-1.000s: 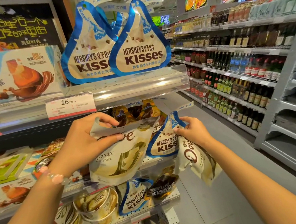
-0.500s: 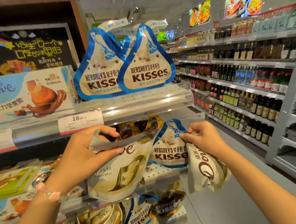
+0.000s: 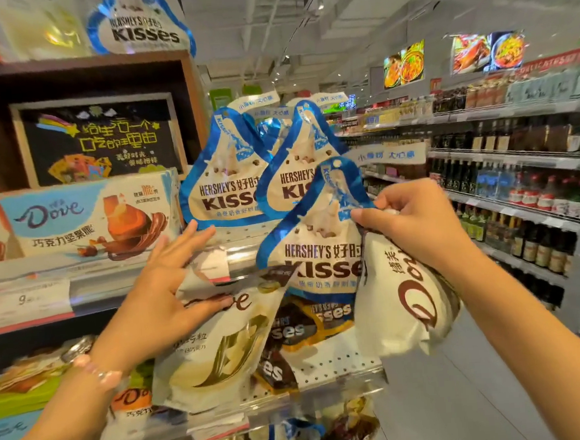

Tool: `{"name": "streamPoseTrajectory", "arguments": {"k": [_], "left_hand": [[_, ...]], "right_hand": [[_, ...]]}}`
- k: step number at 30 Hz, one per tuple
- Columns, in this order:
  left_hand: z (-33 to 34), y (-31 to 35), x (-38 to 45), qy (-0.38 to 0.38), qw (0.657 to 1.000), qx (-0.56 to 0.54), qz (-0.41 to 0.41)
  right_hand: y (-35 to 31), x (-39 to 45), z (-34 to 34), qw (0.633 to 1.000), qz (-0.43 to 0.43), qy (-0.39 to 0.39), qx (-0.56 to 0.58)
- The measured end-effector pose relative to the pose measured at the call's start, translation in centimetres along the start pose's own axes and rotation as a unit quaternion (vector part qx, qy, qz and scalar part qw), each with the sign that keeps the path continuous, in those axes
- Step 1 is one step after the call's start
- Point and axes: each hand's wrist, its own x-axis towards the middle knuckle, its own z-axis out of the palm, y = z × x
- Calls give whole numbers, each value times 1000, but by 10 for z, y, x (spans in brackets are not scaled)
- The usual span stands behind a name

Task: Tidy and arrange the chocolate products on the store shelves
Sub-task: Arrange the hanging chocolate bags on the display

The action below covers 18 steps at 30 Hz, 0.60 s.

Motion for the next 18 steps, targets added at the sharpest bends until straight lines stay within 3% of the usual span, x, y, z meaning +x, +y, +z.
{"name": "streamPoseTrajectory", "arguments": {"k": [4,9,18], "left_hand": [[0,-6,3,52,997,7,-52],[-5,-12,3,33,991,-41,-123],[-10,0,7,44,984,-93,-143]], "right_hand": [[-27,27,1,1000,-2,18,4],[-56,56,10,1000,-18,21,14],[-85,101,41,998,-12,-33,-60]]}}
